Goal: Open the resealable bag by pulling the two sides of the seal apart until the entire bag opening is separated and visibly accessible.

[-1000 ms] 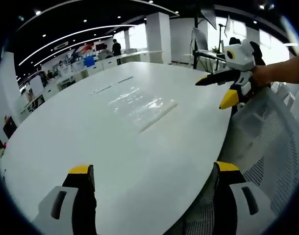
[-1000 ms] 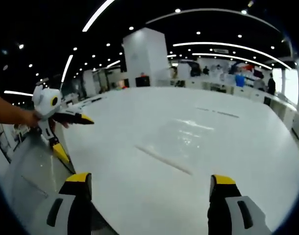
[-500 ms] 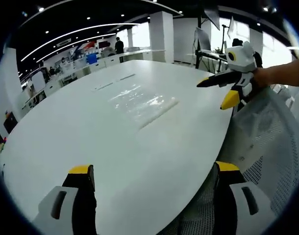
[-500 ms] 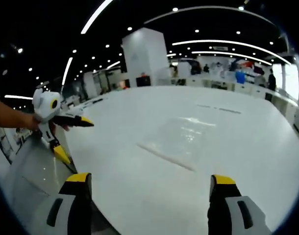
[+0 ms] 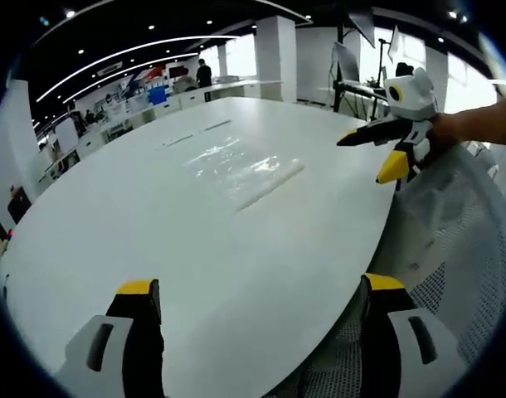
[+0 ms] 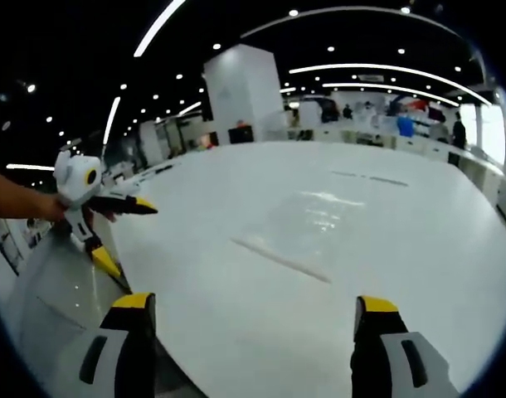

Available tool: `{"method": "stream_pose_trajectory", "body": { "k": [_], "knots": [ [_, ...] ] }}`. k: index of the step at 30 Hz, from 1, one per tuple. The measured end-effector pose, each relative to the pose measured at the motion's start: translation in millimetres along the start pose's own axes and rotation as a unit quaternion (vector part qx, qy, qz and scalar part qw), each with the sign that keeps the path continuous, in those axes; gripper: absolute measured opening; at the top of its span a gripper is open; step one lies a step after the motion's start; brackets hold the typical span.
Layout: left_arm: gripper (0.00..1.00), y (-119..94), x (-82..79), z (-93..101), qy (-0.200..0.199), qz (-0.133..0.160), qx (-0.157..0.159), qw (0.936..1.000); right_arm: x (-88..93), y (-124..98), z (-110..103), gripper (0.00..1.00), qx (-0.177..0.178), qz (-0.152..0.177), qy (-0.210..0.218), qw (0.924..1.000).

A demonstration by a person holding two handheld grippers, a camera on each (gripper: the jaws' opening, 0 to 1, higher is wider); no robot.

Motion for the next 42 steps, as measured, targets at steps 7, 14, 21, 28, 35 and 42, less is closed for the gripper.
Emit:
{"method": "stream_pose_trajectory", "body": {
  "k": [7, 14, 21, 28, 35, 42],
  "knots": [
    [0.97, 1.4, 3.5, 0.8, -0.005, 0.002, -0.004, 1.0000, 4.0, 1.9, 0.8, 0.99, 0.005, -0.010, -0.006, 0.9999],
    [0.97, 1.7, 4.1, -0.3, -0.010, 0.009, -0.009, 0.9999, 4.1, 2.4, 5.3, 0.98, 0.010, -0.006, 0.008, 0.9999],
    [0.97, 4.4, 3.7, -0.7, -0.010, 0.008, -0.002, 0.9999, 2.0, 1.7, 7.4, 0.98, 0.017, 0.002, 0.019, 0.9997],
    [0.97, 3.3, 3.5, -2.3, -0.017, 0.009, -0.004, 0.9998, 2.3, 2.7, 7.0, 0.98, 0.016, -0.001, 0.018, 0.9997],
    [0.97, 2.9, 3.7, -2.0, -0.016, 0.007, -0.004, 0.9998, 3.9, 3.6, 6.2, 0.98, 0.013, -0.006, 0.017, 0.9998],
    [0.96, 3.4, 3.8, -1.8, -0.017, 0.006, -0.004, 0.9998, 4.5, 2.7, 7.5, 0.98, 0.015, -0.005, 0.023, 0.9996]
  ]
}}
Point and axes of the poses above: the point that each gripper's makers call its tool centre point, and the gripper's own axes: y roughly forward along the fingers, z roughly to its right, x roughly out of its underside, the point moved 6 cm from there along -y, roughly backward along the fingers, and after that the axes turned 15 degrees about y, right-handed, at the moved point
